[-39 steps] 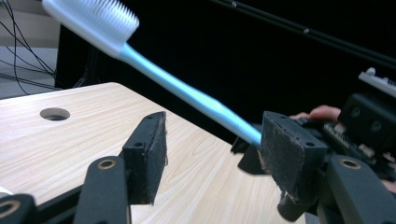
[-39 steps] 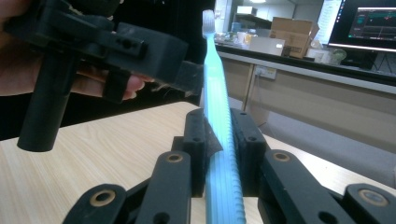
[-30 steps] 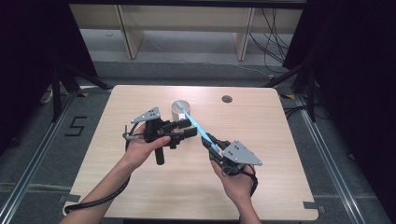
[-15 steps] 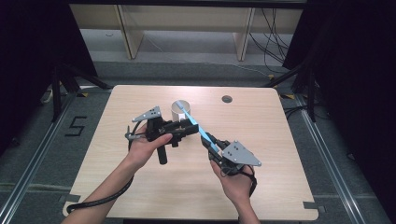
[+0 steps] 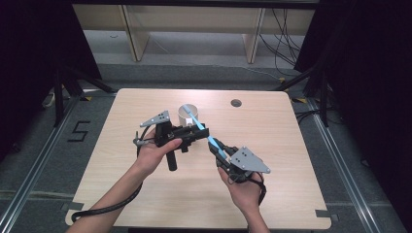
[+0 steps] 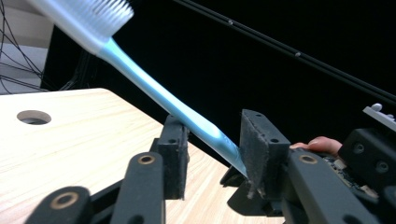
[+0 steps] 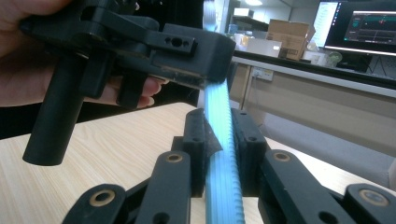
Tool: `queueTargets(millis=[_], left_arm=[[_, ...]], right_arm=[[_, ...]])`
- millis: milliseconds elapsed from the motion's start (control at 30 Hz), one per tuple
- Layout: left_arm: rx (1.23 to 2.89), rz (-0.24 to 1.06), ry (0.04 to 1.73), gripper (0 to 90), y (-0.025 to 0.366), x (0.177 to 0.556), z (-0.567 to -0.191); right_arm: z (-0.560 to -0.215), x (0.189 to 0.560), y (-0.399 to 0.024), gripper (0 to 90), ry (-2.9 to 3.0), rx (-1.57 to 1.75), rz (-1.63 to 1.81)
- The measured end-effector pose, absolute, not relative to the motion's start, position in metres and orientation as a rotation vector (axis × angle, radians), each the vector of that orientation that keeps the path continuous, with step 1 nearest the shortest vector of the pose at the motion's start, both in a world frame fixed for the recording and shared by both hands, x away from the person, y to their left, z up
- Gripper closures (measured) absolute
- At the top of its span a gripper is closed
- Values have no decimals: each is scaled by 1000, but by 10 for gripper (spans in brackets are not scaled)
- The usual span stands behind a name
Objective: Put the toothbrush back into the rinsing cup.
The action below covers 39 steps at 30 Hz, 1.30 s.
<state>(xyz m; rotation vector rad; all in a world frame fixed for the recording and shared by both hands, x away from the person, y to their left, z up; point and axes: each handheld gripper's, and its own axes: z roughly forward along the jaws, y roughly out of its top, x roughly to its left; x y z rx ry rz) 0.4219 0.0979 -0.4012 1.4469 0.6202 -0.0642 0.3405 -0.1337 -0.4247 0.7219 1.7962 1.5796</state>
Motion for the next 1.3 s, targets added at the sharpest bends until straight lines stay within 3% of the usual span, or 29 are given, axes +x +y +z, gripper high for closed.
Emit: queueTargets(millis=[500,733,1067,1300], left_arm=[[1424,-82,599,747,94,418,-399],[1440,-27,539,817,91,413,-396],[1461,54,539,826,94,414,-395],[1477,115,548,828,97,413,-394]], right_arm=[[-431,344,-128,773,1850,708,1533],[-432,346,-123,758,1859,693,1518],[-429,345,-126,638,1872,718,1507],[-426,345,-132,621,1848,740,1512]])
